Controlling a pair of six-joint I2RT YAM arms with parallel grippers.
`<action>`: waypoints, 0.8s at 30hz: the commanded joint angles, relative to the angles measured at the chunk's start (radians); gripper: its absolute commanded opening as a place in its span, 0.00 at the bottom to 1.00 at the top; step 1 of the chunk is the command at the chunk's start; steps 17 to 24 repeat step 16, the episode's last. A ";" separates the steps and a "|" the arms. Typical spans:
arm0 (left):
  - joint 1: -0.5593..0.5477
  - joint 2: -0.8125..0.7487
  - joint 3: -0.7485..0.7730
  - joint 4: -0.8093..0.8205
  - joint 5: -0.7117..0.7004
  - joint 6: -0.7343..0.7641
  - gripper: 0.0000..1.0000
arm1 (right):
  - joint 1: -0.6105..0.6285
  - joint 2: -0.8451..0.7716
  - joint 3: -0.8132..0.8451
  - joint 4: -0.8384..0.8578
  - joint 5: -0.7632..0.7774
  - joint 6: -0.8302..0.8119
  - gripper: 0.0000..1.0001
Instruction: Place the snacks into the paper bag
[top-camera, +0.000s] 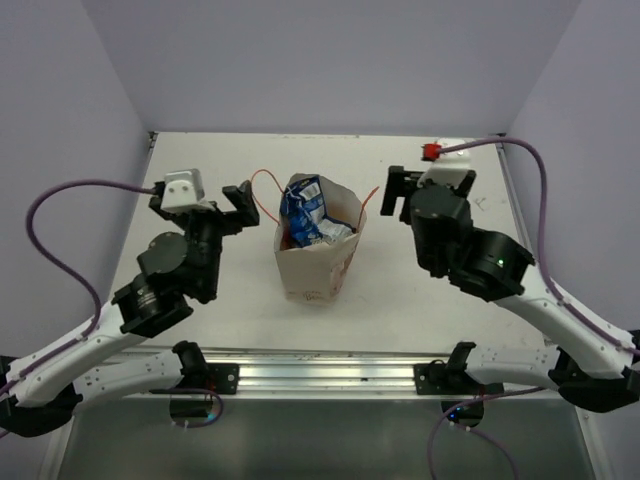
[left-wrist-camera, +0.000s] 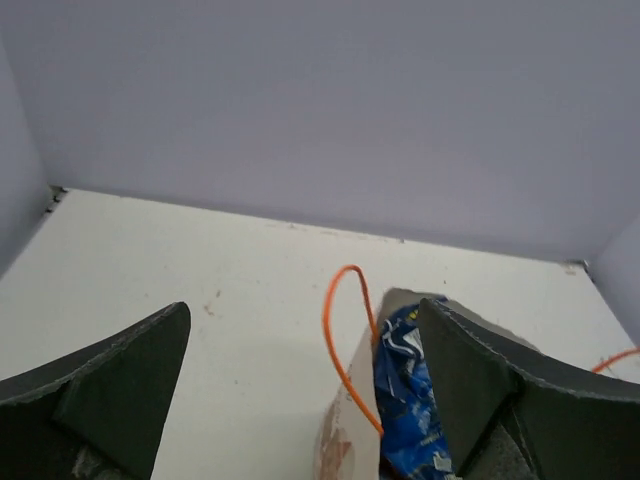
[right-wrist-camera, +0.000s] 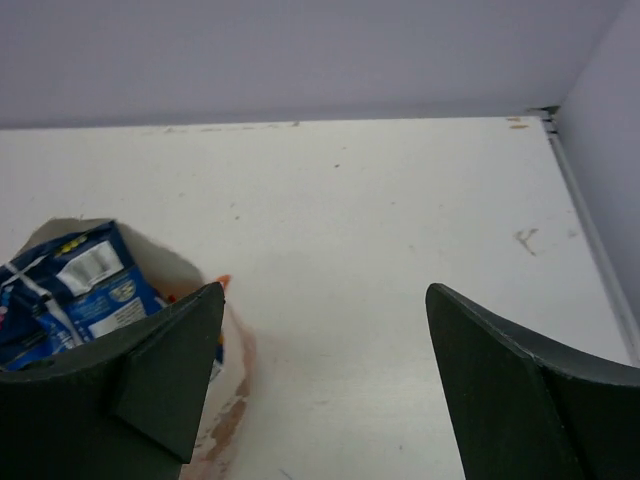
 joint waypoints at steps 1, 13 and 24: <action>0.021 -0.065 -0.032 0.107 -0.151 0.166 1.00 | 0.003 -0.099 -0.062 -0.063 0.250 0.040 0.87; 0.713 0.007 -0.181 -0.029 0.629 -0.066 1.00 | 0.003 -0.176 -0.231 -0.434 0.316 0.446 0.95; 0.873 0.025 -0.212 0.024 0.815 -0.126 1.00 | 0.003 -0.168 -0.245 -0.425 0.310 0.457 0.95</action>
